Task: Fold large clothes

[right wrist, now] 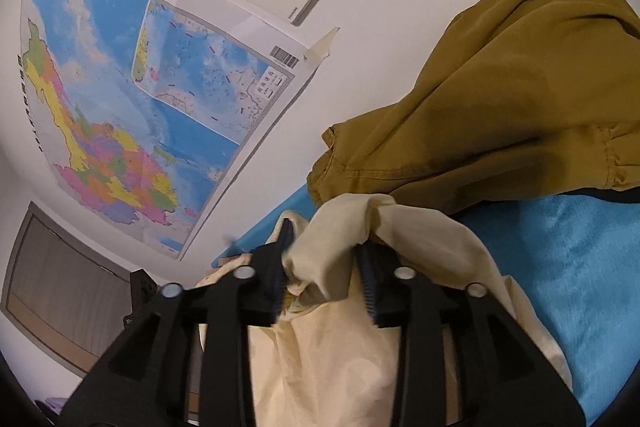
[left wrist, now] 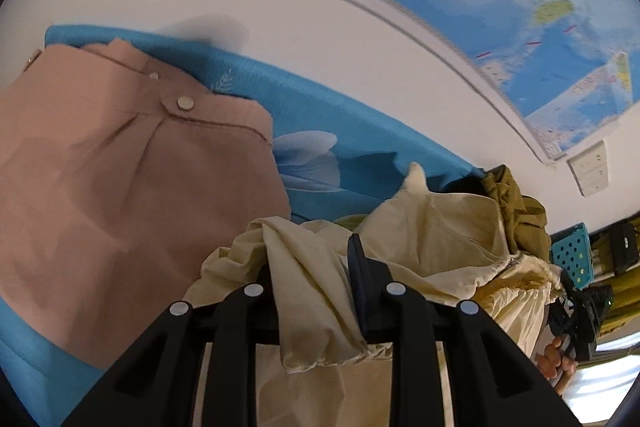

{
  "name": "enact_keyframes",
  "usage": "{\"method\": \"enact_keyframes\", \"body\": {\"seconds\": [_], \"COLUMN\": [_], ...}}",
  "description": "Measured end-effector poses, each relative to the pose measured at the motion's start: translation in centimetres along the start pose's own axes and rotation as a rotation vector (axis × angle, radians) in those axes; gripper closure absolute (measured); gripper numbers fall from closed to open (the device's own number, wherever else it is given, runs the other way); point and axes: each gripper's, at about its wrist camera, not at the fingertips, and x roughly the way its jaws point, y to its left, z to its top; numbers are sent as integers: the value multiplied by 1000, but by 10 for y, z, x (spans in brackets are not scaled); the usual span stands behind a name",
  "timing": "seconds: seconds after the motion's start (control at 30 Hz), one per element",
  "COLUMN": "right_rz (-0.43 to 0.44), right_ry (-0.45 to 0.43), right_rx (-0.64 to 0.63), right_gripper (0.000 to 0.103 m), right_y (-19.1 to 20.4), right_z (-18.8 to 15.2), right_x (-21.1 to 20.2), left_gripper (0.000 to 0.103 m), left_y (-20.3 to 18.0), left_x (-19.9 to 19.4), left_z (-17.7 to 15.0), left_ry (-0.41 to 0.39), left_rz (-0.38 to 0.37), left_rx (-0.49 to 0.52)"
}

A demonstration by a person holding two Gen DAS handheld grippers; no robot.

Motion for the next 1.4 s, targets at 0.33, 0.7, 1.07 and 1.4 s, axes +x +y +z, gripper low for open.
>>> {"method": "enact_keyframes", "body": {"seconds": [0.33,0.7,1.07,1.4], "right_rz": [-81,-416,-332,-345], "right_ry": [37,153,-81,-114], "right_rx": [-412,-646,-647,-621], "right_gripper": [23,95,102,102], "right_y": [74,72,115,115], "right_z": [-68,-109,-65,-29], "right_x": [-1,79,36,58], "left_gripper": [63,35,97,100], "left_y": [0,-45,-84,-89], "left_x": [21,-39,47,47], "left_z": [-1,-62,-72,-9], "left_ry": [-3,-102,28,-81], "left_rz": [-12,-200,0,-11], "left_rx": [-11,301,453,339]}}
